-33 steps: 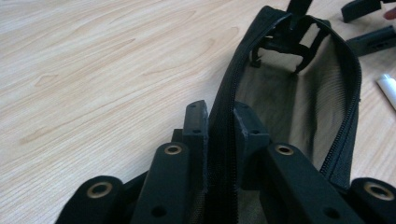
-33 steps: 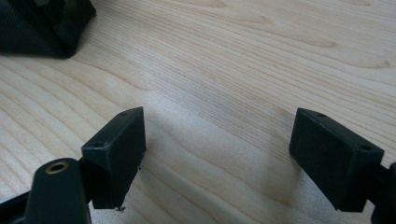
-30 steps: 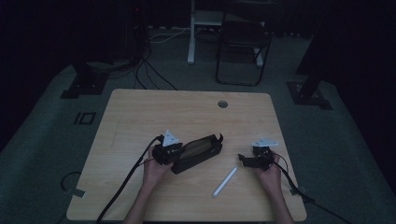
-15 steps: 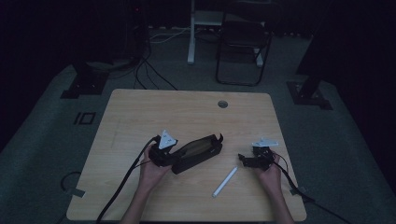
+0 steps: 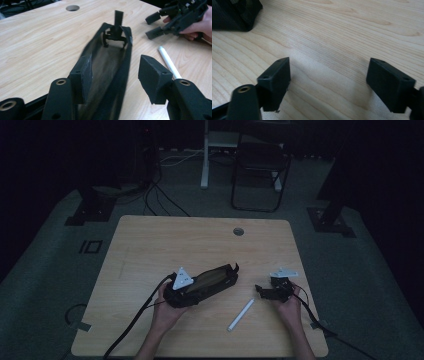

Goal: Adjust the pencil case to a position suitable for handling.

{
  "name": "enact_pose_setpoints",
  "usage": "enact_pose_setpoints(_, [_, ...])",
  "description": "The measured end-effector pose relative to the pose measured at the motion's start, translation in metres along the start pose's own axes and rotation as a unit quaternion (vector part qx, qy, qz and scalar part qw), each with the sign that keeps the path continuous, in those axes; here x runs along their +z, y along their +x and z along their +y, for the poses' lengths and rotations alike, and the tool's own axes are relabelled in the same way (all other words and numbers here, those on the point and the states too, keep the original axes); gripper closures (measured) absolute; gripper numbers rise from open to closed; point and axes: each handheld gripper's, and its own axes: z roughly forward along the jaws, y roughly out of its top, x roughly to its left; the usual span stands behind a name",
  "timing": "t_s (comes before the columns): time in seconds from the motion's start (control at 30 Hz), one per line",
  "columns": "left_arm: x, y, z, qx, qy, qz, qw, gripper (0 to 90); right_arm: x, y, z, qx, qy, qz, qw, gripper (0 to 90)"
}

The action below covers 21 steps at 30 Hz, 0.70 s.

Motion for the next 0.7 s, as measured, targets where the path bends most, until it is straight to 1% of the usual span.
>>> enact_pose_setpoints(0.03, [0.000,-0.002,0.000,0.002,-0.001,-0.003,1.0000,45.3,-0.002,0.001,-0.001,0.003,-0.004,-0.002,1.0000,31.6])
enact_pose_setpoints(0.07, [0.000,-0.005,-0.001,0.003,-0.003,-0.008,1.0000,45.3,-0.003,0.001,-0.002,0.002,-0.007,-0.003,1.0000,35.3])
enact_pose_setpoints(0.1, [0.000,-0.007,-0.001,0.007,-0.005,-0.013,0.9999,45.3,-0.005,0.001,-0.003,0.000,-0.006,-0.006,1.0000,36.6])
enact_pose_setpoints(0.17, [0.000,-0.012,-0.002,0.013,-0.005,-0.017,0.9998,45.3,-0.012,0.005,-0.003,-0.014,-0.013,-0.023,0.9996,39.3])
enact_pose_setpoints(0.2, [0.000,-0.014,-0.002,0.016,-0.003,-0.019,0.9997,45.3,-0.017,0.007,-0.003,-0.014,-0.021,-0.022,0.9995,40.9])
enact_pose_setpoints(0.27, [0.000,-0.018,-0.003,0.025,0.001,-0.021,0.9995,45.3,-0.027,0.010,-0.003,-0.009,-0.035,-0.003,0.9993,42.2])
enact_pose_setpoints(0.3, [0.000,-0.018,-0.003,0.025,0.001,-0.021,0.9995,45.3,-0.032,0.011,-0.003,-0.008,-0.040,0.007,0.9992,42.1])
enact_pose_setpoints(0.33, [0.000,-0.023,-0.005,0.034,0.005,-0.022,0.9992,45.3,-0.035,0.013,-0.004,-0.007,-0.042,0.019,0.9989,41.5])
enact_pose_setpoints(0.4, [0.001,-0.028,-0.007,0.039,0.008,-0.024,0.9989,45.3,-0.040,0.018,-0.006,-0.012,-0.044,0.049,0.9978,39.5])
enact_pose_setpoints(0.47, [0.003,-0.032,-0.008,0.042,0.009,-0.030,0.9986,45.3,-0.043,0.025,-0.008,-0.023,-0.043,0.072,0.9962,36.6])
enact_pose_setpoints(0.57, [0.007,-0.037,-0.011,0.040,0.013,-0.040,0.9983,45.3,-0.046,0.037,-0.011,-0.045,-0.041,0.094,0.9937,32.7])
enact_pose_setpoints(0.7, [0.016,-0.042,-0.015,0.042,0.024,-0.051,0.9975,45.3,-0.046,0.045,-0.011,-0.058,-0.040,0.115,0.9908,30.5])
